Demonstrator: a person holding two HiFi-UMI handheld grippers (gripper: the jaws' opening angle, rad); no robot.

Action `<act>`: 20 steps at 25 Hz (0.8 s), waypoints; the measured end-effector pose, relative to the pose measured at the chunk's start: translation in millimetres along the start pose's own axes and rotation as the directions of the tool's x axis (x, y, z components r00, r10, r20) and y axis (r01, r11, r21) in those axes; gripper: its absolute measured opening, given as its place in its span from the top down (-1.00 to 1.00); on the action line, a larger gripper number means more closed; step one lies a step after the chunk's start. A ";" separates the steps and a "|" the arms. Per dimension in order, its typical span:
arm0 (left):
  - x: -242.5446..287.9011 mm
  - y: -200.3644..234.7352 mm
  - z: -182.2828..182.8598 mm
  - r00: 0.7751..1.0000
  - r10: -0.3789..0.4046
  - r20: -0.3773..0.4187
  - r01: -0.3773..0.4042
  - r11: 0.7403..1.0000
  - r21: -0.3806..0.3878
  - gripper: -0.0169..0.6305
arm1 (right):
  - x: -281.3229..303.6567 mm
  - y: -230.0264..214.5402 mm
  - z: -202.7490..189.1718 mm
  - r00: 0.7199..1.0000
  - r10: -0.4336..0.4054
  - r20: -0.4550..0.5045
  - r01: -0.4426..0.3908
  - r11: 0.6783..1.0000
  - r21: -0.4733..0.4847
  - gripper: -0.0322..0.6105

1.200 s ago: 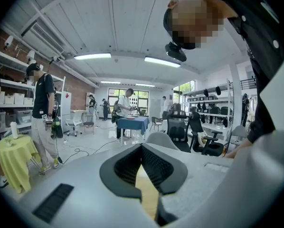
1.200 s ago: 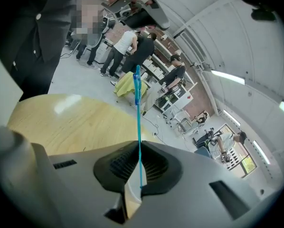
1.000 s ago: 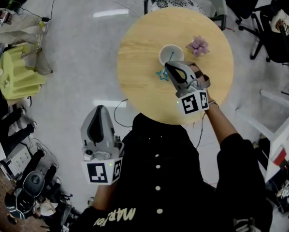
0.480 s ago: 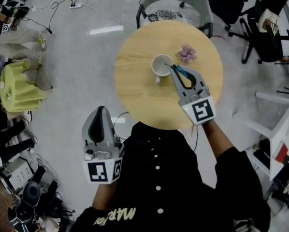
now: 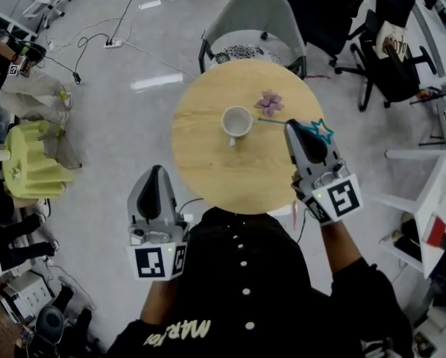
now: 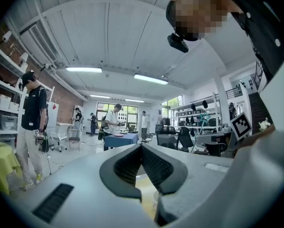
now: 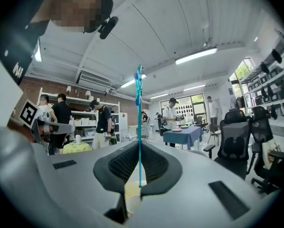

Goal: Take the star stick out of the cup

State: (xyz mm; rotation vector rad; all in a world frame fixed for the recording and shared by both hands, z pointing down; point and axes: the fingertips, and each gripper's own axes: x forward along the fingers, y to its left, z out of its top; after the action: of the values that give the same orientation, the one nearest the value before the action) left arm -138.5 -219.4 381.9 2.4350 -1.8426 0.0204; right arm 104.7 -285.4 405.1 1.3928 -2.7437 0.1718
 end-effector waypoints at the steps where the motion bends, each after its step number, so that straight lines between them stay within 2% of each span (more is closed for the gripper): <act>1: 0.3 -1.6 4.0 1.000 -0.003 0.008 0.003 1.000 0.003 0.96 | -7.9 -3.2 7.4 1.000 -0.014 0.014 0.014 1.000 0.006 0.85; 5: 1.7 -5.6 20.1 0.999 -0.018 0.038 0.017 1.000 0.016 0.96 | -38.8 -13.6 37.7 0.994 -0.063 0.090 0.060 0.997 0.039 0.85; 9: 0.8 -6.9 33.8 0.997 -0.026 0.067 0.024 0.999 0.030 0.96 | -69.1 -16.8 60.7 0.986 -0.106 0.126 0.103 0.994 0.030 0.85; 20: -3.4 -11.9 63.7 0.990 -0.047 0.133 0.039 0.998 0.058 0.96 | -136.8 -29.2 100.5 0.947 -0.236 0.218 0.237 0.971 0.020 0.85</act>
State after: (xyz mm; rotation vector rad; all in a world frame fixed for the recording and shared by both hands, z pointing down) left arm -130.6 -217.9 317.5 2.5723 -1.8654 -0.0999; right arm 208.8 -205.7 293.3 1.8254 -2.7043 -0.0039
